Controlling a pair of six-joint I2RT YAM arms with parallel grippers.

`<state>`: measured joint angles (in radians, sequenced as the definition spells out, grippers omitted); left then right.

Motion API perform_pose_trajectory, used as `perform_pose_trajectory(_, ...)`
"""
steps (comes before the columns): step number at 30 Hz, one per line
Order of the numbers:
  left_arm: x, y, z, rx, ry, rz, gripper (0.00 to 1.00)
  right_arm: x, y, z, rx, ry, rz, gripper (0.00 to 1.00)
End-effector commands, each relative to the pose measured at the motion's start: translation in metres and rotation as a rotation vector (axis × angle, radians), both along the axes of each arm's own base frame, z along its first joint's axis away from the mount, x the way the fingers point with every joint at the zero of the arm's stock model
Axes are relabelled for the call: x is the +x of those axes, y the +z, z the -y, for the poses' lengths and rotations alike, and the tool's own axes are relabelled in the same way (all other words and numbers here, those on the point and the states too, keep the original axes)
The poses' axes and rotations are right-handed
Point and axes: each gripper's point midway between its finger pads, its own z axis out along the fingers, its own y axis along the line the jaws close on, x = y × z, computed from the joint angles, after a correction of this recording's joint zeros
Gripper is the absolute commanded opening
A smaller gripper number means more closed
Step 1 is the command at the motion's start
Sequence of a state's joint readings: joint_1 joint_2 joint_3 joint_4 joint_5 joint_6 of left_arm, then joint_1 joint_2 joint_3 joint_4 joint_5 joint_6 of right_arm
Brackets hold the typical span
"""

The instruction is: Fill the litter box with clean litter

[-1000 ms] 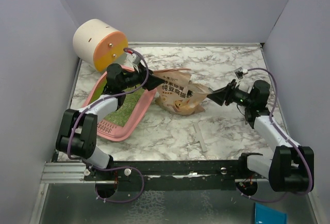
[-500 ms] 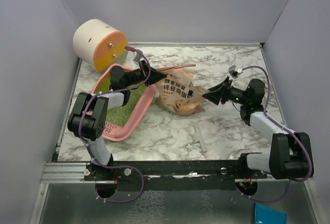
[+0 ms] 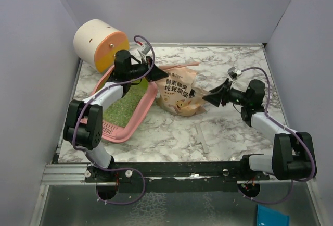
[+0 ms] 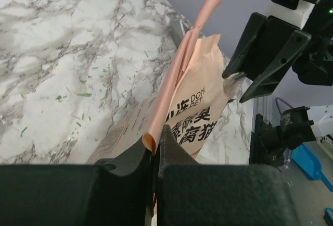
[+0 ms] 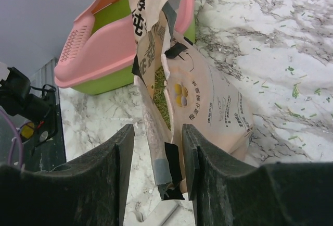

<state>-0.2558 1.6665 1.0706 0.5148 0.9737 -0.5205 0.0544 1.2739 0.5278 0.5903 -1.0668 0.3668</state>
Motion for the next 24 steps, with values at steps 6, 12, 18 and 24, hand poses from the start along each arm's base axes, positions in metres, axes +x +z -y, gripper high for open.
perform_pose_trajectory(6,0.01,-0.015,-0.019,0.178,0.099,-0.094,0.0,0.019,-0.012,0.001,-0.044,-0.075,-0.074,0.07)
perform_pose_trajectory(12,0.013,-0.026,-0.028,0.335,0.126,-0.155,0.0,0.033,-0.027,0.009,-0.088,-0.171,-0.417,0.01)
perform_pose_trajectory(18,0.011,-0.037,-0.031,0.63,0.123,-0.123,0.0,0.013,-0.053,0.001,-0.093,-0.052,-0.619,0.01)
perform_pose_trajectory(24,-0.005,-0.011,-0.011,0.746,0.092,0.171,0.04,0.002,-0.076,0.008,-0.16,-0.07,-0.653,0.01)
